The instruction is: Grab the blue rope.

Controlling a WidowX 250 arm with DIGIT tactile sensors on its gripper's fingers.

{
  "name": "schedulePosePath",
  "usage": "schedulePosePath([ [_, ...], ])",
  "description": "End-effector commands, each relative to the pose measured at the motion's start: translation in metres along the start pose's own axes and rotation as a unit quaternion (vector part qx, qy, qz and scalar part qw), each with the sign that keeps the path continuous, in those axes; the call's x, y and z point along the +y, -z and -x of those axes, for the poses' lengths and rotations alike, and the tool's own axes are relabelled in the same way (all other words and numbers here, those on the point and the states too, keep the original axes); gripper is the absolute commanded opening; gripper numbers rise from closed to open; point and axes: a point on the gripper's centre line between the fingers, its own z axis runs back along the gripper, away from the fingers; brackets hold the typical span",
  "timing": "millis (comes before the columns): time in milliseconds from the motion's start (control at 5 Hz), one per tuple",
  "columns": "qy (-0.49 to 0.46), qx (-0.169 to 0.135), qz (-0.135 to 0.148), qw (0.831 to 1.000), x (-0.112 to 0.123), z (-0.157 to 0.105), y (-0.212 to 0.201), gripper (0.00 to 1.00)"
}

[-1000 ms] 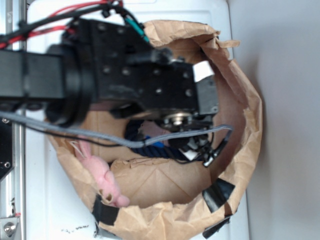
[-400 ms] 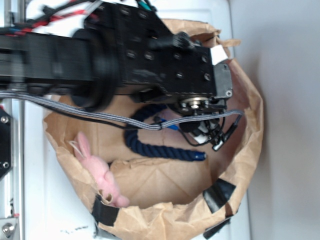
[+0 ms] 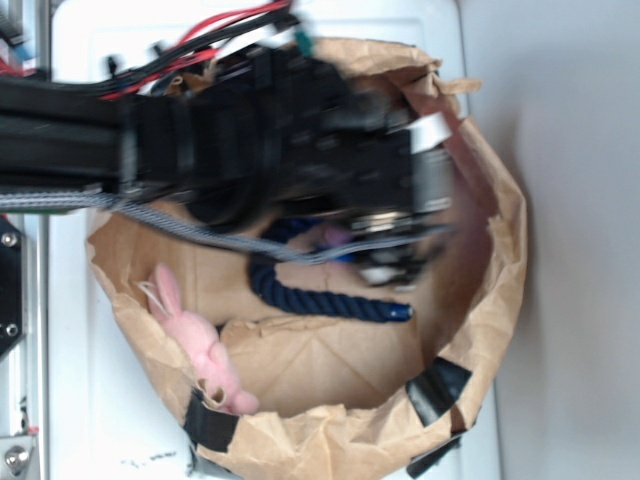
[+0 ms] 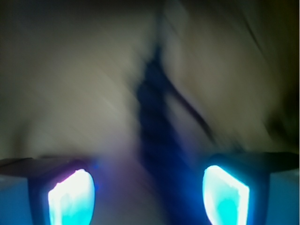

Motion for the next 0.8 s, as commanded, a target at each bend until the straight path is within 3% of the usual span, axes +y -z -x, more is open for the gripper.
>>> schedulePosePath([
  [0,0.027,-0.023,0.023,0.999,-0.011,0.018,-0.016,0.0],
  [400,0.042,-0.041,0.023,0.998,-0.008,0.034,-0.022,0.0],
  [600,0.044,-0.042,0.024,0.998,-0.011,0.024,-0.02,0.0],
])
